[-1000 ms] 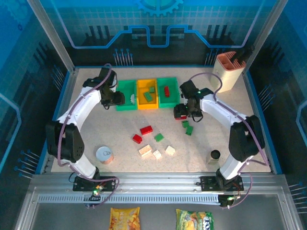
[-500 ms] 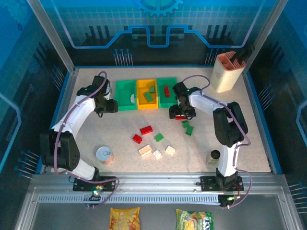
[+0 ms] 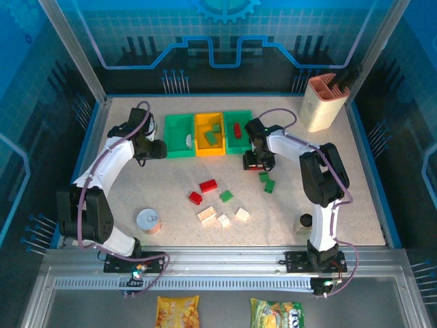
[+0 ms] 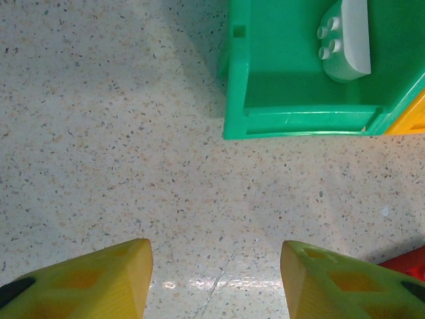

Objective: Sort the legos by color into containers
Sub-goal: Pick up the lego from the center of the table, then place the lego in the container.

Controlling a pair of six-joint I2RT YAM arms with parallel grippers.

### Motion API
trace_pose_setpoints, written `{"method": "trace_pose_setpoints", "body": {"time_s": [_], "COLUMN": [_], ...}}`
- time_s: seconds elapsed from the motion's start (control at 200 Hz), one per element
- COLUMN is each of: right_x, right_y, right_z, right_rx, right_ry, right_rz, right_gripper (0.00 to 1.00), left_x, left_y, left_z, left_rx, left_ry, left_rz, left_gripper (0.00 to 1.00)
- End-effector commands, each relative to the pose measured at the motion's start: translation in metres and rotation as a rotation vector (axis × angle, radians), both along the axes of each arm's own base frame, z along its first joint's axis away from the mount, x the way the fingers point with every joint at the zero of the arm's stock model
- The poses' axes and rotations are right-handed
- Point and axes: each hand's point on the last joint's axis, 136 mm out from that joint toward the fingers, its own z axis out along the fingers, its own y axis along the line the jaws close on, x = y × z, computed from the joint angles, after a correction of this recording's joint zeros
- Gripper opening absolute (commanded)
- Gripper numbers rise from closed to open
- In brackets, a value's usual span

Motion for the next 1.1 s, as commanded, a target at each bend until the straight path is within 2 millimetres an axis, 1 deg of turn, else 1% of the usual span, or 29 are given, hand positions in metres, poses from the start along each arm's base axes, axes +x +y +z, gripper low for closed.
{"method": "trace_pose_setpoints", "body": {"time_s": [0.0, 0.08, 0.185, 0.31, 0.455, 0.555, 0.685, 0.81, 0.9, 0.981, 1.096], "right_x": [0.007, 0.006, 0.007, 0.01, 0.018, 0.027, 0.04, 0.053, 0.062, 0.069, 0.078], "right_y": [0.001, 0.003, 0.006, 0.014, 0.025, 0.035, 0.048, 0.056, 0.062, 0.065, 0.065], "right_z": [0.007, 0.01, 0.021, 0.036, 0.059, 0.072, 0.085, 0.088, 0.088, 0.085, 0.075], "right_rx": [0.006, 0.008, 0.016, 0.035, 0.065, 0.104, 0.148, 0.163, 0.17, 0.163, 0.148], "right_ry": [-0.016, -0.021, -0.035, -0.055, -0.092, -0.115, -0.142, -0.145, -0.151, -0.15, -0.143], "right_rz": [-0.003, 0.0, 0.006, 0.02, 0.035, 0.037, 0.039, 0.038, 0.039, 0.036, 0.024], "right_gripper": [0.61, 0.61, 0.61, 0.61, 0.61, 0.61, 0.61, 0.61, 0.61, 0.61, 0.61], "left_x": [-0.002, -0.002, -0.005, -0.012, -0.021, -0.029, -0.04, -0.047, -0.046, -0.046, -0.045], "left_y": [0.0, 0.001, -0.001, -0.001, -0.002, -0.004, -0.005, -0.003, -0.003, -0.007, -0.014], "left_z": [0.004, 0.004, 0.007, 0.015, 0.022, 0.023, 0.013, 0.008, 0.007, 0.006, 0.008], "left_rx": [-0.017, -0.017, -0.024, -0.028, -0.049, -0.066, -0.073, -0.066, -0.058, -0.074, -0.113], "left_ry": [-0.018, -0.019, -0.018, -0.017, -0.01, -0.006, -0.003, 0.002, -0.028, -0.044, -0.067], "left_rz": [-0.012, -0.01, -0.009, -0.002, 0.01, 0.015, 0.02, 0.018, 0.005, -0.018, -0.035], "left_gripper": [0.55, 0.55, 0.55, 0.55, 0.56, 0.56, 0.56, 0.56, 0.56, 0.56, 0.56]}}
